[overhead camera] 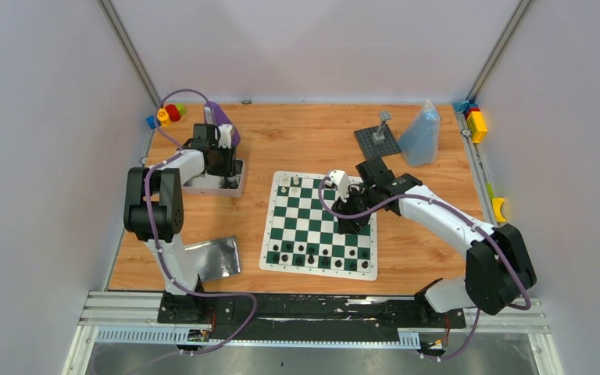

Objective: Set up the chess pieces on the board
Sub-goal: Pick up the chess piece from the storage box.

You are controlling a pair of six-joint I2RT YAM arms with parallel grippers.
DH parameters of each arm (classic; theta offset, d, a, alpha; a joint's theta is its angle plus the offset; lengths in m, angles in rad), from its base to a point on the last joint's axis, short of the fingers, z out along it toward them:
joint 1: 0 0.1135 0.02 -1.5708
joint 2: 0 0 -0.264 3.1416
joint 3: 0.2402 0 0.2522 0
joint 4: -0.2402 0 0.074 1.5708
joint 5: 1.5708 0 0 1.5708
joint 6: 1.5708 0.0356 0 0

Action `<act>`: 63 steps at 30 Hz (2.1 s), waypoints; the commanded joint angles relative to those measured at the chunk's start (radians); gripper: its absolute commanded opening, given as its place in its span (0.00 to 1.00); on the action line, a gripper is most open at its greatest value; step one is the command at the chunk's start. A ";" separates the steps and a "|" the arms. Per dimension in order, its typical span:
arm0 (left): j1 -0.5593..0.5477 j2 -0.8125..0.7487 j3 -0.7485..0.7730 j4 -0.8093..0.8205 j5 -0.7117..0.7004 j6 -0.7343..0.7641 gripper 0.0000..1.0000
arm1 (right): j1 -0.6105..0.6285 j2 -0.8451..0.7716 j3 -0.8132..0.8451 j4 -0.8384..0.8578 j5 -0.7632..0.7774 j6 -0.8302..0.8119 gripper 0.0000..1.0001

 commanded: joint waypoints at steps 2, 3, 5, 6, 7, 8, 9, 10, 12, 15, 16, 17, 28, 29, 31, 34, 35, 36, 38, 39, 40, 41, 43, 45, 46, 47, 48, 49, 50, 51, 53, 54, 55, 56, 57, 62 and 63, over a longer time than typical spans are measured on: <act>0.002 0.021 0.055 0.021 -0.024 -0.019 0.48 | -0.005 0.008 0.008 0.018 -0.021 -0.015 0.48; 0.002 0.031 0.062 0.010 -0.027 -0.018 0.48 | -0.004 0.009 0.009 0.017 -0.021 -0.015 0.48; 0.003 0.048 0.082 -0.007 -0.028 -0.019 0.47 | -0.004 0.008 0.008 0.016 -0.022 -0.015 0.48; 0.002 0.052 0.093 -0.012 -0.028 -0.019 0.47 | -0.004 0.006 0.008 0.016 -0.022 -0.015 0.48; 0.002 0.061 0.103 -0.021 -0.028 -0.018 0.46 | -0.004 0.006 0.008 0.017 -0.022 -0.016 0.48; 0.002 0.065 0.107 -0.029 -0.024 -0.018 0.46 | -0.005 0.008 0.008 0.017 -0.023 -0.017 0.48; 0.003 0.074 0.118 -0.034 -0.022 -0.018 0.46 | -0.005 0.009 0.008 0.017 -0.022 -0.016 0.48; 0.002 0.079 0.123 -0.045 -0.021 -0.018 0.45 | -0.005 0.010 0.008 0.015 -0.022 -0.017 0.48; 0.002 0.099 0.145 -0.067 -0.020 -0.018 0.44 | -0.004 0.016 0.010 0.013 -0.025 -0.017 0.48; 0.002 0.127 0.175 -0.090 -0.019 -0.019 0.42 | -0.005 0.018 0.011 0.011 -0.025 -0.017 0.48; 0.002 0.130 0.178 -0.096 -0.019 -0.018 0.40 | -0.005 0.020 0.010 0.010 -0.025 -0.018 0.48; 0.003 0.133 0.182 -0.098 -0.019 -0.019 0.39 | -0.004 0.019 0.010 0.010 -0.026 -0.018 0.48; 0.003 0.136 0.183 -0.102 -0.028 -0.018 0.22 | -0.005 0.024 0.013 0.002 -0.033 -0.016 0.48; 0.004 0.129 0.168 -0.089 -0.028 -0.018 0.19 | -0.005 0.024 0.013 0.003 -0.033 -0.016 0.48; 0.004 0.106 0.143 -0.070 -0.030 -0.019 0.15 | -0.004 0.022 0.014 0.002 -0.034 -0.015 0.48; 0.004 0.059 0.105 -0.055 -0.038 -0.004 0.07 | -0.005 0.023 0.015 0.000 -0.035 -0.015 0.48; 0.004 0.048 0.096 -0.048 -0.036 0.002 0.04 | -0.005 0.020 0.014 0.001 -0.036 -0.015 0.48; 0.004 0.018 0.074 -0.044 -0.033 0.016 0.03 | -0.004 0.020 0.014 0.001 -0.036 -0.015 0.48; 0.004 -0.033 0.037 -0.031 -0.019 0.045 0.00 | -0.005 0.019 0.014 0.003 -0.036 -0.015 0.48; 0.004 -0.051 0.026 -0.024 -0.014 0.055 0.00 | -0.005 0.019 0.016 0.002 -0.036 -0.015 0.48; 0.004 -0.086 0.004 -0.022 -0.010 0.074 0.00 | -0.005 0.020 0.016 0.002 -0.037 -0.015 0.48; 0.005 -0.102 -0.007 -0.024 -0.002 0.087 0.00 | -0.005 0.020 0.017 0.002 -0.037 -0.015 0.48; 0.004 -0.150 -0.033 -0.032 0.006 0.119 0.00 | -0.005 0.020 0.018 0.002 -0.039 -0.014 0.48; 0.004 -0.213 -0.060 -0.040 0.024 0.166 0.00 | -0.005 0.022 0.021 0.001 -0.040 -0.013 0.48; 0.004 -0.228 -0.077 -0.044 0.035 0.178 0.00 | -0.005 0.021 0.022 0.001 -0.041 -0.014 0.48; 0.004 -0.260 -0.084 -0.052 0.059 0.207 0.00 | -0.005 0.020 0.024 0.001 -0.040 -0.013 0.48; 0.004 -0.275 -0.097 -0.057 0.074 0.219 0.00 | -0.005 0.016 0.028 0.002 -0.041 -0.013 0.48; 0.004 -0.306 -0.103 -0.069 0.102 0.243 0.00 | -0.004 0.011 0.034 0.002 -0.041 -0.014 0.47; 0.003 -0.322 -0.108 -0.088 0.135 0.257 0.00 | -0.004 0.006 0.040 0.005 -0.038 -0.010 0.47; 0.003 -0.352 -0.109 -0.098 0.158 0.284 0.00 | -0.006 0.000 0.050 0.009 -0.038 -0.007 0.47; 0.000 -0.398 -0.107 -0.138 0.234 0.326 0.00 | -0.008 -0.011 0.073 0.017 -0.046 0.002 0.47; -0.010 -0.412 -0.104 -0.168 0.284 0.340 0.00 | -0.011 -0.013 0.086 0.022 -0.058 0.006 0.47; -0.028 -0.439 -0.100 -0.186 0.308 0.372 0.00 | -0.018 -0.015 0.100 0.030 -0.076 0.013 0.48; -0.040 -0.453 -0.098 -0.221 0.348 0.387 0.00 | -0.023 -0.016 0.115 0.040 -0.097 0.023 0.48; -0.072 -0.479 -0.096 -0.235 0.365 0.416 0.00 | -0.033 -0.014 0.132 0.053 -0.125 0.037 0.48; -0.212 -0.556 -0.078 -0.321 0.493 0.479 0.01 | -0.073 0.011 0.212 0.123 -0.298 0.140 0.51; -0.258 -0.568 -0.067 -0.326 0.497 0.480 0.01 | -0.079 0.019 0.232 0.136 -0.338 0.157 0.52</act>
